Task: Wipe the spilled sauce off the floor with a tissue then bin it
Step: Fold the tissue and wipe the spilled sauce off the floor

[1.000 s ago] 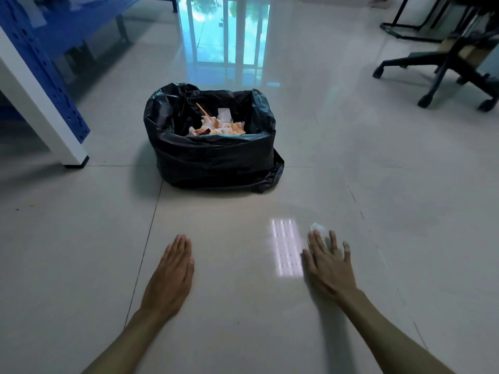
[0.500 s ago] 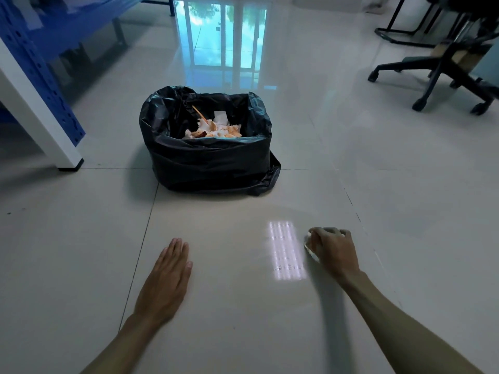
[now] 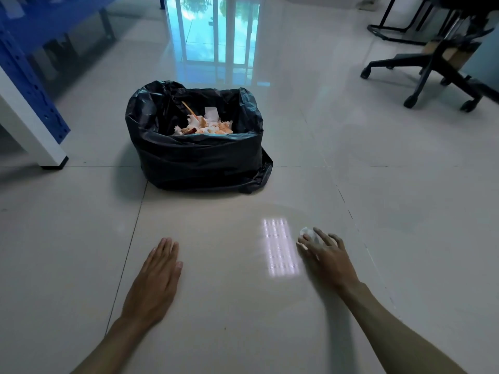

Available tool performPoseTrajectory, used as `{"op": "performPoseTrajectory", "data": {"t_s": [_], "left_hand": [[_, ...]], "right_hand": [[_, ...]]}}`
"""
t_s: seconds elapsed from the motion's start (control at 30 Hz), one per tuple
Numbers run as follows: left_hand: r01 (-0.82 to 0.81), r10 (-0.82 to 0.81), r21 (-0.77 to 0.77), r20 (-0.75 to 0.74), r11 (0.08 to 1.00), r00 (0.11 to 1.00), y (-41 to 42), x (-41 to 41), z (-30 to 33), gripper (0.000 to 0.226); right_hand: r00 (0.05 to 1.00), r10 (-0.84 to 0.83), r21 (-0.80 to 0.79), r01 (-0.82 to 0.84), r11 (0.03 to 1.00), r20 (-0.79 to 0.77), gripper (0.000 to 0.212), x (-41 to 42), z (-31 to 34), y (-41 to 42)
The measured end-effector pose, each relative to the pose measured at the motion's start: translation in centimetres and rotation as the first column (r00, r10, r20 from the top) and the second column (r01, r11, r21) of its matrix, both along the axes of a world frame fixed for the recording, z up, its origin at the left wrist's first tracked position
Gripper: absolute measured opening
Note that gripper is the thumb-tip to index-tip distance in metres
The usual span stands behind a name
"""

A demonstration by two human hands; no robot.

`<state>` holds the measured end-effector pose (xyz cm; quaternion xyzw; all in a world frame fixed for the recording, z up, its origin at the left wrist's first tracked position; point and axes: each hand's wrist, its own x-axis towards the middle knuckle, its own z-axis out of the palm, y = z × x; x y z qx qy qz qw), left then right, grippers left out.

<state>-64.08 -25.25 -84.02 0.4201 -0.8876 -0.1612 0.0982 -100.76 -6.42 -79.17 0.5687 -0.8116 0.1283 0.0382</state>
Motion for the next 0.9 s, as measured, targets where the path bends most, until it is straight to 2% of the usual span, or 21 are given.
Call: {"op": "performPoseTrajectory", "data": {"t_s": [0.13,0.23,0.33,0.43,0.47,0.53,0.63,0.8,0.9], "left_hand": [[-0.009,0.009,0.032,-0.005,0.999,1.000,0.0,0.1,0.0,0.067],[-0.007,0.007,0.023,-0.005,1.000,1.000,0.0,0.1,0.0,0.067],[-0.011,0.011,0.021,-0.011,1.000,1.000,0.1,0.1,0.1,0.067],[-0.013,0.013,0.007,-0.014,1.000,1.000,0.0,0.1,0.2,0.066],[-0.016,0.016,0.004,-0.017,1.000,1.000,0.0,0.1,0.3,0.066],[-0.024,0.025,0.003,-0.020,1.000,0.999,0.1,0.0,0.4,0.065],[-0.040,0.040,0.006,-0.020,0.999,0.999,0.1,-0.1,0.6,0.065],[-0.026,0.029,0.043,-0.059,0.999,0.998,0.2,-0.3,1.2,0.062],[-0.065,0.083,0.118,-0.152,0.991,0.985,-0.1,-0.2,1.7,0.060]], "right_hand": [[0.974,-0.119,-0.087,0.137,0.987,0.192,0.026,-0.3,1.2,-1.6],[0.932,-0.172,-0.088,0.210,0.974,0.320,0.017,-1.6,0.9,-2.6],[0.925,-0.226,-0.070,0.259,0.963,0.306,0.016,-1.7,0.3,-3.2],[0.959,-0.227,-0.110,0.248,0.963,0.172,0.013,-0.3,-0.1,-2.8],[0.969,-0.224,-0.099,0.234,0.967,0.101,0.015,0.5,-0.6,-2.5],[0.966,-0.259,0.022,0.259,0.966,-0.010,0.040,2.3,-1.7,-2.0],[0.936,-0.349,0.196,0.334,0.922,0.048,0.068,4.3,-2.5,-3.0],[0.956,-0.224,0.287,0.164,0.944,0.187,0.078,8.5,-1.8,-9.9],[0.974,0.035,0.272,-0.097,0.958,0.224,0.078,15.6,-2.1,-14.3]]}}
